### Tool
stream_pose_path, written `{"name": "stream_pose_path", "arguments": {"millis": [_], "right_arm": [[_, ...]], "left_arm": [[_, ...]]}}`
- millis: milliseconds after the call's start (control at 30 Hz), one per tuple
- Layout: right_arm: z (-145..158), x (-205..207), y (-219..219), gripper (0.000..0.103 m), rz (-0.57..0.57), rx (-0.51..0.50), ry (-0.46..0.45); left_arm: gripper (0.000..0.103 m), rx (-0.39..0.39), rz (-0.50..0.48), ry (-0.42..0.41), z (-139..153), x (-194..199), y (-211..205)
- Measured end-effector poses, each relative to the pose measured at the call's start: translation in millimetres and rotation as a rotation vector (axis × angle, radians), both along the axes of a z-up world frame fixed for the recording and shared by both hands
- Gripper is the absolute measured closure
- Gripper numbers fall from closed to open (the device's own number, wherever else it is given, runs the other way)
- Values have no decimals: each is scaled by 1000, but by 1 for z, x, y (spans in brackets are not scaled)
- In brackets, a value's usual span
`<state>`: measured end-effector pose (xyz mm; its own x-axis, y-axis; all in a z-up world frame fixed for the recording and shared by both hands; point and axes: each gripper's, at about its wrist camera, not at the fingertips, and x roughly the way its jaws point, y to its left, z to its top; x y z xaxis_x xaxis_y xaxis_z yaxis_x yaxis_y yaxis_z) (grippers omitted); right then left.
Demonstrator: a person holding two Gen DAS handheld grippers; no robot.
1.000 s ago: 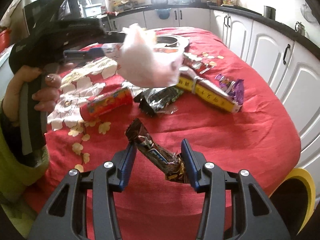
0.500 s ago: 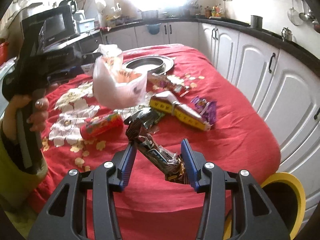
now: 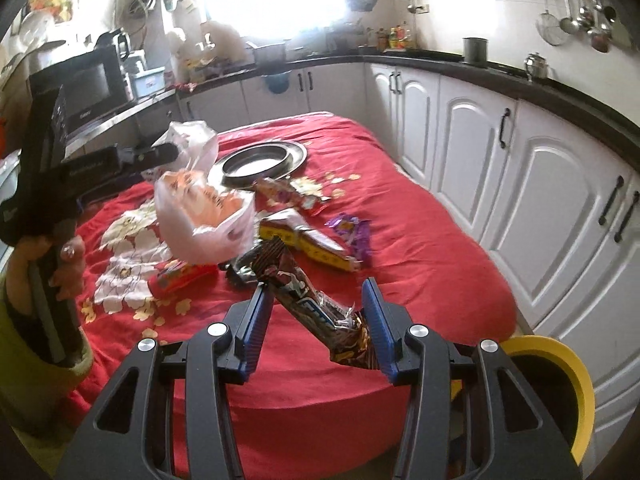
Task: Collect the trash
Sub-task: 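Carry the chocolate bar and white plastic bag over the yellow-rimmed bin with both tools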
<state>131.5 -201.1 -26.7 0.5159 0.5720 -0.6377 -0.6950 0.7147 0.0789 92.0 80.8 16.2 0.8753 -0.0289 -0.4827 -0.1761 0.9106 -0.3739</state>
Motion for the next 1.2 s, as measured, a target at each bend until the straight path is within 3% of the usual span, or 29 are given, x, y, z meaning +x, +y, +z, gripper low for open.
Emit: {"name": "stream_pose_path", "arguments": {"millis": [600,1200], "right_arm": [[10,1,-71,59,-165,46,2],[13,4,-139,59,-335,92,16]], "left_arm": [[71,56,-122,6,0,8,-53],[71,142,-309,21,-10,23,-143]]}}
